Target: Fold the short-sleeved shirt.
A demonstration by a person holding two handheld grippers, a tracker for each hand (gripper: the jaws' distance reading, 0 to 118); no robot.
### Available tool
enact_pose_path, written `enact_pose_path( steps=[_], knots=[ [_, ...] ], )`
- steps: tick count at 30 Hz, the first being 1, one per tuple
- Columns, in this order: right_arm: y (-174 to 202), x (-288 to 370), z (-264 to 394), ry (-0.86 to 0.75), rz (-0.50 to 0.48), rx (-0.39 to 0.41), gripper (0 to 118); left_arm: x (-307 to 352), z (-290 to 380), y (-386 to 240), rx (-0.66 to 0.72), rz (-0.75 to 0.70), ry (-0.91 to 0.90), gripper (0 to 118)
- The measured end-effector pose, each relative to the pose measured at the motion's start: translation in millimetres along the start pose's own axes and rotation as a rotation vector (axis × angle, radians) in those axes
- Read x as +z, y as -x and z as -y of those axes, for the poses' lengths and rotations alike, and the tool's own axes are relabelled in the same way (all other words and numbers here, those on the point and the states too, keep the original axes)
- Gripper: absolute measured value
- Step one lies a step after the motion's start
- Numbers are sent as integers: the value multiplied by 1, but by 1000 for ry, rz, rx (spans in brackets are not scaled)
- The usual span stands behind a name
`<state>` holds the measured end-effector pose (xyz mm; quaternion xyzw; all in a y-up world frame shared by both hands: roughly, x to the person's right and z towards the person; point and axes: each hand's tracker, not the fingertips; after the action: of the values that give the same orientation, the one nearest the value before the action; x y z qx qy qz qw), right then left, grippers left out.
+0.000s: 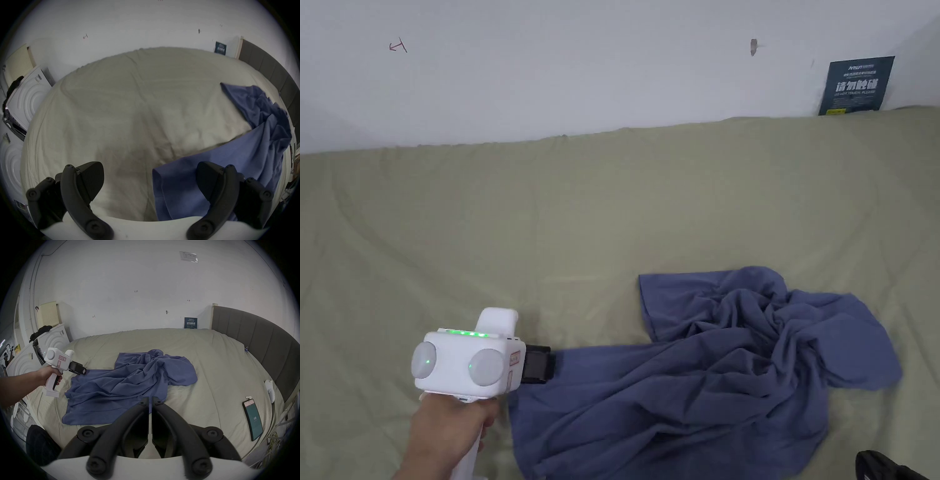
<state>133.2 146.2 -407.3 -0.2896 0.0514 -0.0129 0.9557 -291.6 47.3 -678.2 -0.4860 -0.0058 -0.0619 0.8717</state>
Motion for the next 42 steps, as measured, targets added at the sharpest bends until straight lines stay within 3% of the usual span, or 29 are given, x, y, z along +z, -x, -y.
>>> enact_pose_path(
  steps=[4, 6, 10, 11, 19, 25, 27, 28, 29, 30, 31, 32, 37, 40, 41, 42],
  knots=[
    [0, 2, -4, -10, -2, 6, 4, 14, 9, -8, -3, 35, -24, 95],
    [0, 3, -5, -17, -8, 1, 4, 21, 10, -12, 8, 73, -26, 70],
    [1, 5, -6, -19, -13, 2, 4, 31, 10, -14, -7, 87, -41, 6],
    [0, 6, -6, -21, -13, -3, 4, 32, 7, -11, -4, 123, -52, 1],
    [-18, -5, -2, 14, 4, -18, 4, 77, 11, -16, 34, 196, -150, 0],
    [-69, -57, -15, 102, 136, 115, 9, 92, 11, -30, 10, 203, -175, 0],
    [-90, -78, -25, 106, 113, 125, 37, 92, 11, -30, 11, 200, -178, 0],
    [-100, -91, -30, 128, 99, 141, 47, 92, 10, -30, 13, 198, -180, 0],
    [-111, -108, -32, 169, 107, 179, 47, 92, 10, -30, 14, 192, -185, 0],
    [-118, -121, -33, 197, 107, 210, 80, 91, 10, -30, 14, 188, -188, 0],
    [-125, -135, -35, 213, 103, 245, 93, 89, 9, -28, 18, 178, -195, 0],
    [-130, -147, -36, 228, 108, 276, 95, 88, 9, -28, 12, 161, -198, 0],
    [-142, -198, -40, 350, 41, 335, 97, 87, 8, -29, 19, 169, -193, 0],
    [-141, -212, -42, 348, 50, 358, 97, 84, 6, -26, 16, 185, -208, 0],
    [-142, -214, -44, 351, 42, 354, 93, 84, 5, -27, 5, 187, -208, 0],
    [-143, -215, -45, 363, 4, 316, 66, 84, 5, -29, -13, 178, -210, 0]
  ],
)
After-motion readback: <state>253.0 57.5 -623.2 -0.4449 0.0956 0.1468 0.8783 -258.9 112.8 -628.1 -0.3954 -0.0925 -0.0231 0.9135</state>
